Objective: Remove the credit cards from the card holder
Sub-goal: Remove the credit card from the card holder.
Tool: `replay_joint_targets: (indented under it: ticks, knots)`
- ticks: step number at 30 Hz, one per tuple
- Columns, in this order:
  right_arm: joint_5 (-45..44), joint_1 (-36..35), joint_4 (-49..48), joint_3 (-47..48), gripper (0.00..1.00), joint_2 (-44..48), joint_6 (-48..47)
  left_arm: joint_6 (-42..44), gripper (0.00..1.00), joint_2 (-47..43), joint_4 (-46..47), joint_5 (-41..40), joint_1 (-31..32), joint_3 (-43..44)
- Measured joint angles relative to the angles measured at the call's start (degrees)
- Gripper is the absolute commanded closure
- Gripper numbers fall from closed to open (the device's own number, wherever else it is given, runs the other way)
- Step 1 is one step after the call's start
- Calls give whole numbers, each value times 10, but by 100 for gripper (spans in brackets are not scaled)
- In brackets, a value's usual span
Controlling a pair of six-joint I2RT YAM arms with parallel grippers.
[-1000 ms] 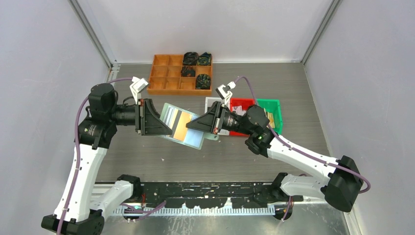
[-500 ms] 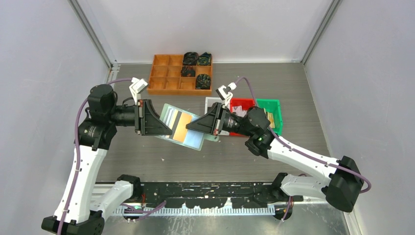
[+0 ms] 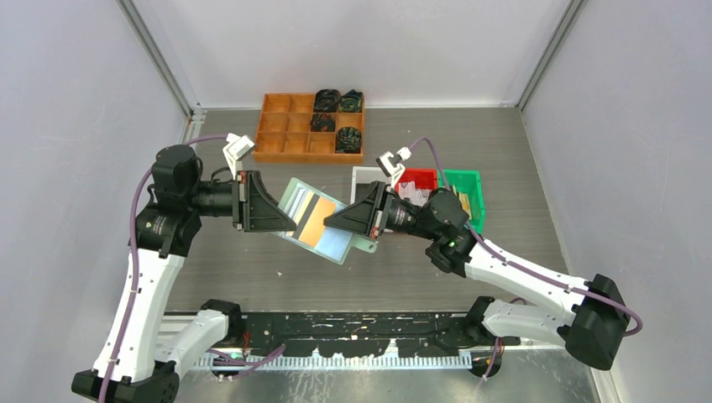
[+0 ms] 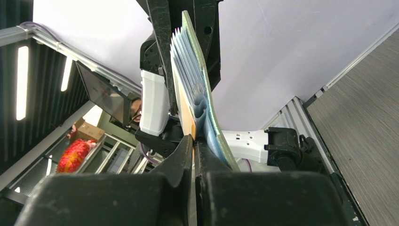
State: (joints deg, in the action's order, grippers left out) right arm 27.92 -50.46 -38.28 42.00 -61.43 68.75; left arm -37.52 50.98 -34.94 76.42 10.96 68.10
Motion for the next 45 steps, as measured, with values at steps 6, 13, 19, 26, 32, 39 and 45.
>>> replay_joint_targets:
  ticks: [6, 13, 19, 26, 32, 39, 45]
  knots:
    - [5, 1, 43, 17, 99, 10, -27, 0, 90, -1, 0, 0, 0, 0]
    - [33, 11, 64, 30, 99, 10, -41, 0, 91, -2, 0, 0, 0, -1]
    - [50, 16, 68, 34, 99, 10, -43, 0, 89, -5, 0, 0, 0, -1]
    - [59, 26, 69, 35, 99, 10, -43, 0, 83, -8, 0, 1, -2, -1]
    - [63, 27, 61, 35, 99, 5, -34, 0, 96, -9, 0, -2, -2, -1]
    - [46, 26, 38, 30, 84, -12, -9, 22, 100, -14, -19, -39, -2, 3]
    - [29, 23, -21, 21, 79, -52, 28, 31, 100, -11, -31, -66, -3, 4]
